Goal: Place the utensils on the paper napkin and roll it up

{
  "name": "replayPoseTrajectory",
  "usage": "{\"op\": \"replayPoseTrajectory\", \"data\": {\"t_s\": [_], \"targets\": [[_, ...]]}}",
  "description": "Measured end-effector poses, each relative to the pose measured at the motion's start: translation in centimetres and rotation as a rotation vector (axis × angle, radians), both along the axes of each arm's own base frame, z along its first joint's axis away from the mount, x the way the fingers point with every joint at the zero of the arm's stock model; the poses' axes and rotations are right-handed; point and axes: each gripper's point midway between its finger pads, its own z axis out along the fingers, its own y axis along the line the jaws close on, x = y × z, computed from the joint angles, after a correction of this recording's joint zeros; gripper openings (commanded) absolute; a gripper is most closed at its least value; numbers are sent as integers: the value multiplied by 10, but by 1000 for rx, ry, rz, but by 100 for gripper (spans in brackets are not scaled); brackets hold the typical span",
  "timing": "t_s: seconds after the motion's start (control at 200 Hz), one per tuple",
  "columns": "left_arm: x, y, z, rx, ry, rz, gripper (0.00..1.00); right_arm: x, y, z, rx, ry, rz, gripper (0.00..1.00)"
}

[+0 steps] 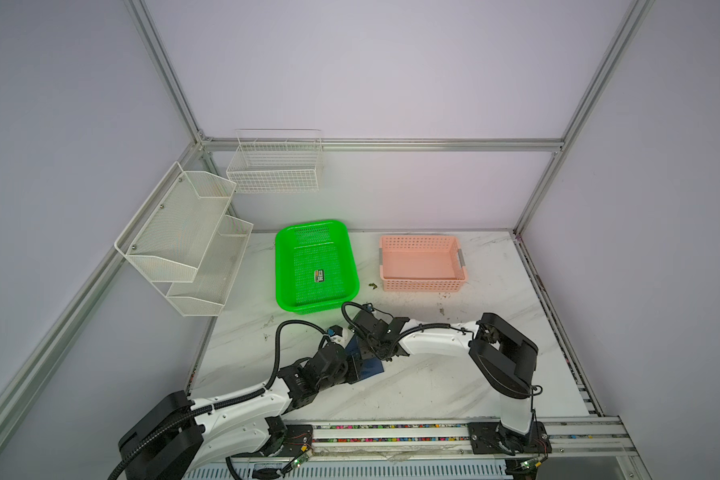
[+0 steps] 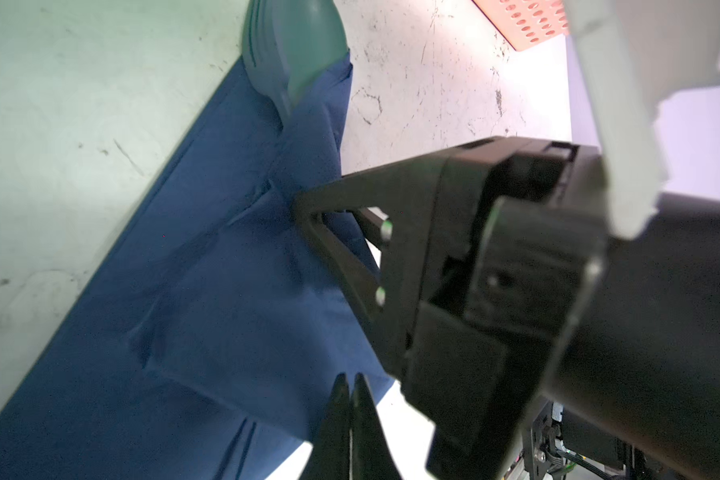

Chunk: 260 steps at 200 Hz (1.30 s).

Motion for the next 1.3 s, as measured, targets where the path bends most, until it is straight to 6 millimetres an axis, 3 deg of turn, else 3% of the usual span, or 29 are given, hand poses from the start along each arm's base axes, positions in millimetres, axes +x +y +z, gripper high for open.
{"op": "replayPoseTrajectory", "data": {"t_s": [0.225,0.43,0.7,0.925,1.01,1.095,1.18,1.3], "targets": [[5,2,-11,22,15,36,5,0,1,0,5,3,-1,31],[5,6,-16,36,34,61,5,-1,5,2,29,10,6,45],[-3,15,-31,84,92,76,4,-3,2,5,25,13,3,48],[-5,18,-35,87,105,84,4,-6,-10,32,45,-15,-15,48],[-5,18,-35,85,106,87,4,-6,-13,52,85,-41,-15,40],[-5,18,-35,84,108,89,4,-10,-13,68,139,-55,-2,16],[-5,18,-35,84,108,89,4,-19,-13,72,185,-39,28,0],[-5,18,-35,84,108,89,4,-36,-14,57,222,23,75,0]]}}
